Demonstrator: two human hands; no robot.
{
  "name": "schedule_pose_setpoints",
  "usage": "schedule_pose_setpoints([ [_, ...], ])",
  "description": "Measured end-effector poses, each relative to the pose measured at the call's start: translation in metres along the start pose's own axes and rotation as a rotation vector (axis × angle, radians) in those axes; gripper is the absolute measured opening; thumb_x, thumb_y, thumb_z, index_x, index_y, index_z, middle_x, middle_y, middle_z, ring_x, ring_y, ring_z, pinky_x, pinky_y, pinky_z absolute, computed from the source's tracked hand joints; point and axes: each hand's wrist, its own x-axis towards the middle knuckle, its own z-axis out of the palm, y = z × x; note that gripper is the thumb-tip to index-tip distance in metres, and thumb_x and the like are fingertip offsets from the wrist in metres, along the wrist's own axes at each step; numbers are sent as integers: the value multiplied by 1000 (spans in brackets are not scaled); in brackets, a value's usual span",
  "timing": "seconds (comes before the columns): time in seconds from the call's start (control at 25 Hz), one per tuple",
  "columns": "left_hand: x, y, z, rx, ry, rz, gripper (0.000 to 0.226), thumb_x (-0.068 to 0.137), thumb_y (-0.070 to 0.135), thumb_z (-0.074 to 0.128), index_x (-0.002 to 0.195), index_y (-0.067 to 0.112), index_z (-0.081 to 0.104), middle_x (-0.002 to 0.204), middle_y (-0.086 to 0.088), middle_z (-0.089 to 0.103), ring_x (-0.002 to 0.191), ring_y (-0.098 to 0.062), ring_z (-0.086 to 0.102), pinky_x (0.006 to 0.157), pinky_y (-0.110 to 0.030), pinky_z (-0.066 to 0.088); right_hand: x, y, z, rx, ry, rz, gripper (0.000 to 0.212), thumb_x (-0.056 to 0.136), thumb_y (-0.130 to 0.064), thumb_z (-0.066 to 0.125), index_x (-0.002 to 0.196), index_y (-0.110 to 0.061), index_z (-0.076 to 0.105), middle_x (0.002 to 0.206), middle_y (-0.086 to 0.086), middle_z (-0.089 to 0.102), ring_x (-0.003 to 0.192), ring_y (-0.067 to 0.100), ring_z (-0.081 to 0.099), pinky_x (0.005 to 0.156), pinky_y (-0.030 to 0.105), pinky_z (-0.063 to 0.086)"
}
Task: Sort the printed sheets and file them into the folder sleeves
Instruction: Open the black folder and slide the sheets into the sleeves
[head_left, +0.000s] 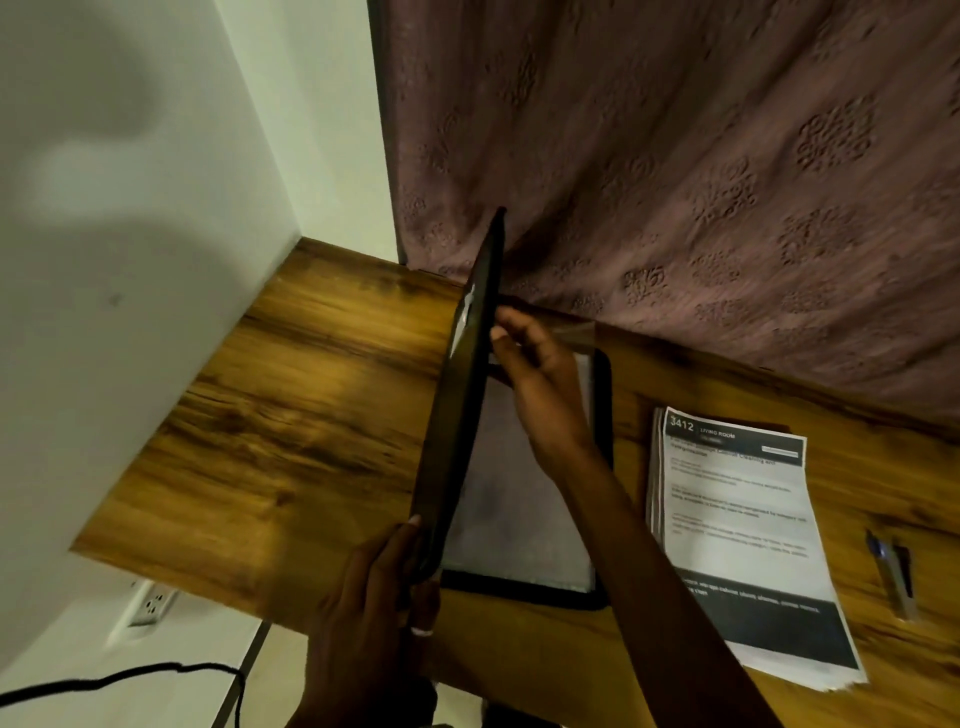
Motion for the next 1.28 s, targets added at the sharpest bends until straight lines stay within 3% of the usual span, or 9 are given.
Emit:
schedule_pose_setpoints([
  [0.08, 7, 2, -15, -56, 63, -110, 43, 99, 44, 52, 129, 13, 48, 115, 4, 57, 74, 2, 59, 55, 2, 39, -4, 6, 25, -125, -7, -50, 30, 98, -24, 58, 125, -15, 65, 123, -3, 67, 113, 4, 61, 101, 29, 50],
  [0.16, 11, -3, -24, -125, 159, -283, 46, 89, 32, 62, 130, 14, 51, 112, -3, 62, 71, 6, 55, 49, -4, 40, -10, 15, 48, -259, -68, -123, 32, 98, -20, 57, 129, -14, 63, 128, -4, 63, 115, -3, 56, 100, 17, 45],
  [0.28, 21, -26, -37, -115, 248, -417, 50, 93, 34, 65, 131, 4, 54, 114, -19, 66, 86, -25, 65, 66, -27, 50, -17, 41, 79, -644, -156, -397, 35, 100, -21, 52, 132, -12, 61, 142, 4, 54, 137, 14, 43, 112, 33, 38],
  [0.4, 31, -50, -49, -122, 345, -454, 50, 93, 25, 69, 133, 1, 52, 114, -13, 66, 91, -24, 60, 66, -8, 47, -20, 62, 100, -901, -131, -547, 36, 101, -28, 44, 125, -10, 65, 147, 9, 50, 146, 24, 29, 114, 42, 33],
  [0.6, 25, -88, -55, -247, 448, -590, 57, 90, 15, 72, 140, 11, 45, 129, -2, 54, 114, -24, 56, 74, -17, 49, -28, 80, 126, -831, -303, -366, 53, 104, -36, 39, 147, -6, 40, 159, 13, 27, 150, 27, 16, 119, 43, 25],
  [0.84, 18, -157, -48, -300, 432, -794, 59, 88, 18, 74, 138, 22, 41, 134, -7, 54, 123, -25, 52, 99, -47, 47, -43, 140, 111, -1213, -504, -99, 64, 104, -44, 29, 156, -11, 13, 164, 11, 3, 151, 32, 2, 117, 58, 17],
  [1.0, 16, -195, -38, -138, 286, -847, 64, 82, 37, 74, 134, 10, 49, 126, -19, 56, 116, -42, 55, 93, -58, 50, -52, 160, 107, -1358, -518, -110, 64, 104, -47, 25, 156, -14, 9, 165, 7, -2, 151, 30, -2, 116, 61, 14],
  [1.12, 14, -207, -26, 108, 141, -915, 68, 89, 25, 73, 141, -1, 37, 134, -34, 43, 121, -54, 41, 97, -61, 40, -54, 169, 106, -1390, -484, -125, 64, 103, -49, 24, 156, -16, 11, 165, 5, 1, 152, 28, -1, 117, 61, 13],
  [1.28, 12, -207, -14, 349, 54, -798, 63, 90, 24, 70, 138, -1, 40, 136, -34, 40, 122, -56, 36, 97, -63, 36, -57, 177, 106, -1406, -455, -141, 62, 103, -49, 23, 156, -17, 14, 165, 4, 4, 152, 26, 1, 117, 59, 14],
])
